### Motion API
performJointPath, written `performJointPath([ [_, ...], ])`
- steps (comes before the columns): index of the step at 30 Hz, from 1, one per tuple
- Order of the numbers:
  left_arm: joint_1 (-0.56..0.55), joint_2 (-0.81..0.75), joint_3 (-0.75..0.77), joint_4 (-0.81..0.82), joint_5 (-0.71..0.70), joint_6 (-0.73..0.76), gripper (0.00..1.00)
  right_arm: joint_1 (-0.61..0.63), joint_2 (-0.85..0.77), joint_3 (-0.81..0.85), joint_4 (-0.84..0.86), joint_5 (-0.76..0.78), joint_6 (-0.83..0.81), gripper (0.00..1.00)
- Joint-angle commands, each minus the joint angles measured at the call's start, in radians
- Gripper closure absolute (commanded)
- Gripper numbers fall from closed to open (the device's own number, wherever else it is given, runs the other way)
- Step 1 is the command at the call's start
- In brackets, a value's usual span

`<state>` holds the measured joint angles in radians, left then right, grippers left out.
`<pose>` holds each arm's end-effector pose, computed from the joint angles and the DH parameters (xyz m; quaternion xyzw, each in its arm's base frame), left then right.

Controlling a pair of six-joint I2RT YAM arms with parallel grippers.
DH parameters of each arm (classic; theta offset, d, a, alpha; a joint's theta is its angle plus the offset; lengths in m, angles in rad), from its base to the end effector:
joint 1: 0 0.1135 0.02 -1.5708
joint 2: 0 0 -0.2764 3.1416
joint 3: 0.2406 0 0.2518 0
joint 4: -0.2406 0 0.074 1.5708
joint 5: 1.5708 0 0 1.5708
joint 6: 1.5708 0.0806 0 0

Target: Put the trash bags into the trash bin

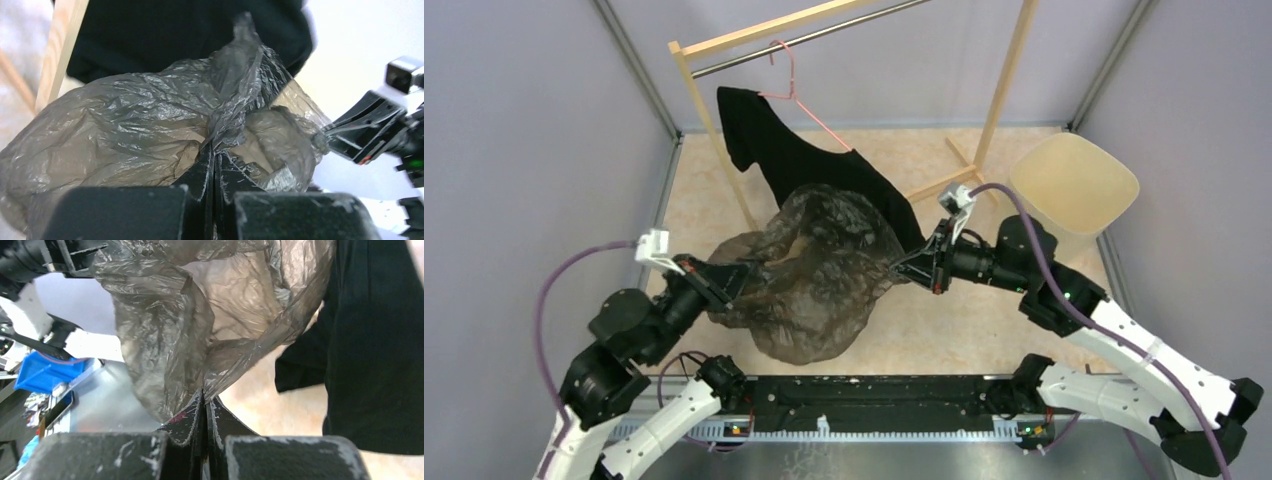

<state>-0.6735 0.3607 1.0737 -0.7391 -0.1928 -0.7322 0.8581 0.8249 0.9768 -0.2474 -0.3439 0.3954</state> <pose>0.0567 -0.0255 0.4124 -0.0881 0.7107 -0.3964 0.5745 0.1196 0.1799 0.3985 -0.2792 0.6833 0.4912 0.4624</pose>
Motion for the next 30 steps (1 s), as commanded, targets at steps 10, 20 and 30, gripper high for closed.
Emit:
performJointPath([
  [10,-0.003,0.097,0.005,0.088,0.187,0.043,1.0,-0.01,-0.03,-0.005,-0.108,0.107,0.004,1.0],
  [20,-0.002,0.39,0.149,0.097,0.23,0.246,1.0,-0.01,-0.041,0.126,-0.355,0.369,0.043,1.0],
  [30,-0.002,0.501,0.08,0.295,0.29,0.084,1.0,-0.011,0.005,0.47,-0.5,0.44,-0.244,0.99],
])
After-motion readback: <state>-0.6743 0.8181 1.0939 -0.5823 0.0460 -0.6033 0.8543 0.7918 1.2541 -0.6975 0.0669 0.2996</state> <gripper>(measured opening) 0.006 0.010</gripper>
